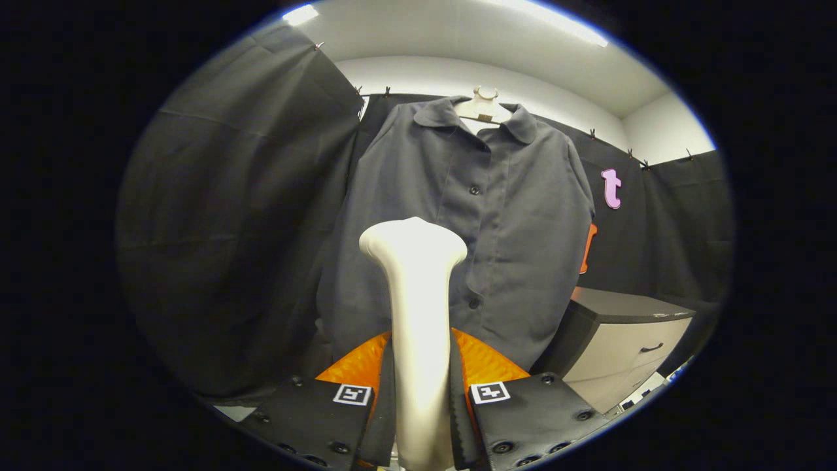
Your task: Iron the clothes twice with a garment steamer, once on the left side and once on the right side.
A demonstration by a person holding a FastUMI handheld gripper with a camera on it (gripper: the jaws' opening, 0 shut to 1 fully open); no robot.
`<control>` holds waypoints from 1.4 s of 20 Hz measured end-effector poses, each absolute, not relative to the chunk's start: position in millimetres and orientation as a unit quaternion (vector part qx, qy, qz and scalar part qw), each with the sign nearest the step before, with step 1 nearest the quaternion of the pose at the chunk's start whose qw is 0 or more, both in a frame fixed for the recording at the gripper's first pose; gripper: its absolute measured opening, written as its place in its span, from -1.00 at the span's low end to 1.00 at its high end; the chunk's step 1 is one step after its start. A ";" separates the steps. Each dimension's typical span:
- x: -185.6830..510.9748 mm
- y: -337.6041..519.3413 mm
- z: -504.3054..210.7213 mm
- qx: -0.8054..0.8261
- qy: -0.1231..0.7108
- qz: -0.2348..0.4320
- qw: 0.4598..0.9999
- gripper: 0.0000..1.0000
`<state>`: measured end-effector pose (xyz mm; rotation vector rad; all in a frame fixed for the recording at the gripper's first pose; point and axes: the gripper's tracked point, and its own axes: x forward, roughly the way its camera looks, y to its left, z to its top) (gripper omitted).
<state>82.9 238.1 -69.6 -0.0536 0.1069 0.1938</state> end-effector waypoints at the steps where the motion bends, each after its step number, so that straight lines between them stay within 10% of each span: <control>1: 81.3 234.6 -58.5 -0.023 0.044 0.097 0.994 -0.17; 28: 23.5 72.3 25.4 0.027 0.008 0.063 0.998 -0.17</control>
